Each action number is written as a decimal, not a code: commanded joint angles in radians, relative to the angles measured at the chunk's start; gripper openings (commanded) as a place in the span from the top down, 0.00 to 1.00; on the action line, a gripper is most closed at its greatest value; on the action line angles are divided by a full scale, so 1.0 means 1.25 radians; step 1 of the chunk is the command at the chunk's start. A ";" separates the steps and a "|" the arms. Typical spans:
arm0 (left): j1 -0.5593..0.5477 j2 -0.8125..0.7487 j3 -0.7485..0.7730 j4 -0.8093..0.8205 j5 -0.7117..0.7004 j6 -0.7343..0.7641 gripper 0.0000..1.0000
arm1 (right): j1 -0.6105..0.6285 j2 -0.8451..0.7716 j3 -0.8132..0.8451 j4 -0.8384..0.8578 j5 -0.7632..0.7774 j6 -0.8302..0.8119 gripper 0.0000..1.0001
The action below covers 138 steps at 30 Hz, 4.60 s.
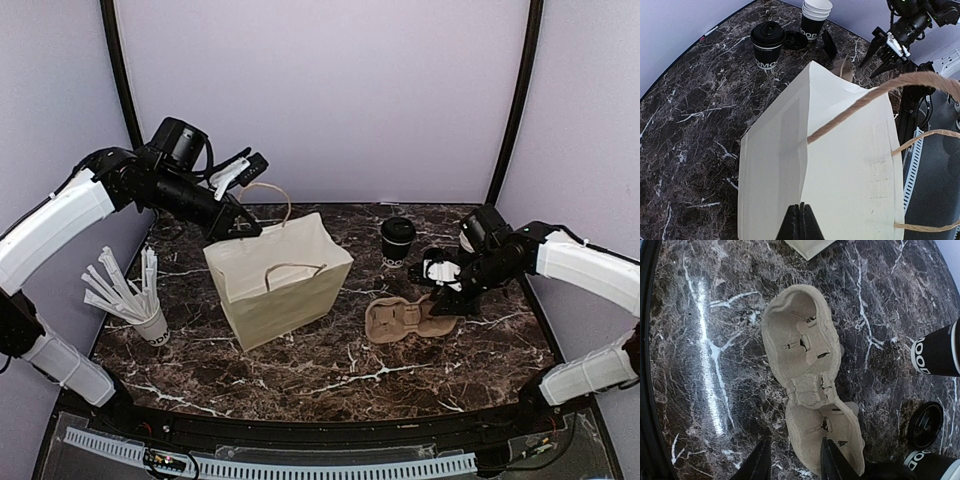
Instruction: Pack the takeout coffee
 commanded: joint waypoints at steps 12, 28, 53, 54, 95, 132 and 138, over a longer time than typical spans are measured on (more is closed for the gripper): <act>0.003 -0.085 -0.098 0.046 0.037 0.011 1.00 | -0.013 0.317 0.126 0.143 0.108 0.077 0.73; 0.003 -0.111 -0.181 0.110 0.063 0.015 1.00 | 0.010 0.286 0.167 0.116 0.044 -0.096 0.59; 0.003 -0.130 -0.222 0.120 0.060 0.009 1.00 | 0.046 0.485 0.271 0.052 0.143 -0.212 0.53; 0.003 -0.130 -0.223 0.120 0.060 0.009 1.00 | 0.046 0.490 0.273 0.048 0.145 -0.212 0.54; -0.082 0.109 -0.039 0.242 0.243 -0.076 0.95 | 0.136 0.332 0.920 -0.128 -0.574 0.113 0.73; -0.221 -0.049 -0.122 0.074 -0.176 -0.619 0.44 | 0.282 0.290 0.623 0.025 -0.403 0.132 0.73; -0.228 -0.069 -0.147 0.053 -0.116 -0.697 0.46 | 0.281 0.258 0.590 0.025 -0.337 0.135 0.73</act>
